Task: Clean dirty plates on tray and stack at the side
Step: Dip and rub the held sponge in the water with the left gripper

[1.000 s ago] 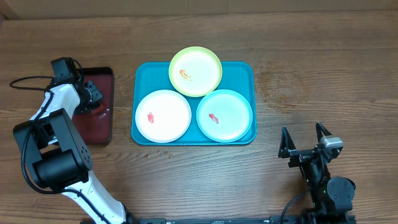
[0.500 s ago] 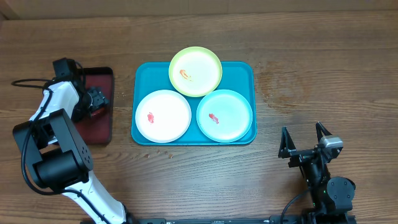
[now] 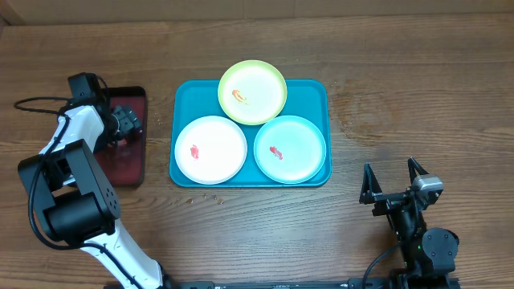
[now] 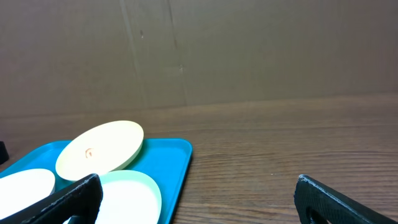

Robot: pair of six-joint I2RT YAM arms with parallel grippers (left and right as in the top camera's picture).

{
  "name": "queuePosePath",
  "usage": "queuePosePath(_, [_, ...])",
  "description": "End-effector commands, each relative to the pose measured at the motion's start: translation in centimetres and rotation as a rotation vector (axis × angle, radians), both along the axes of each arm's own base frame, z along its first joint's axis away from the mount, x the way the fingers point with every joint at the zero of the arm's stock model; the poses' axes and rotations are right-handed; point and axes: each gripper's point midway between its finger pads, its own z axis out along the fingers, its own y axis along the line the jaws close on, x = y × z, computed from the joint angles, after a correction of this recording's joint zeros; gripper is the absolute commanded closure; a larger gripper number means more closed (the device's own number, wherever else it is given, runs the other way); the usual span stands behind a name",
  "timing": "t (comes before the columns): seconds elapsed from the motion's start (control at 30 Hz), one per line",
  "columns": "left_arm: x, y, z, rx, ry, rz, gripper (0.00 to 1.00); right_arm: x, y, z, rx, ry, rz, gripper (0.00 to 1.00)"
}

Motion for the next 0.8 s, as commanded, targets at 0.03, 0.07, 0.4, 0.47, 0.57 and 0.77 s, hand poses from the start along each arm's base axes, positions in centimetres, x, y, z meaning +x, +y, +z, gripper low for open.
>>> queuePosePath(0.03, [0.3,0.6,-1.1,0.051,0.011,-0.07,0.0,0.1,-0.2,-0.2,-0.003,-0.003,-0.013,0.0])
queuePosePath(0.07, [0.7,0.7,-1.1,0.07,0.004,-0.111,0.0,0.1,-0.2,-0.2,-0.003,-0.003,-0.012,0.0])
queuePosePath(0.4, [1.5,1.0,-1.9,0.12,0.008,-0.229,0.88,0.1,-0.2,-0.2,-0.003,-0.003,-0.013,0.0])
queuePosePath(0.47, [1.3,1.0,-2.1,0.117,0.014,-0.229,0.96,0.1,-0.2,-0.2,-0.003,-0.002,-0.012,0.0])
queuePosePath(0.57, [1.3,1.0,-2.1,0.115,0.016,-0.229,0.96,0.1,-0.2,-0.2,-0.003,-0.003,-0.012,0.0])
queuePosePath(0.77, [-0.8,0.1,-2.9,0.056,0.095,-0.199,0.0,0.1,-0.2,-0.2,-0.003,-0.003,-0.013,0.0])
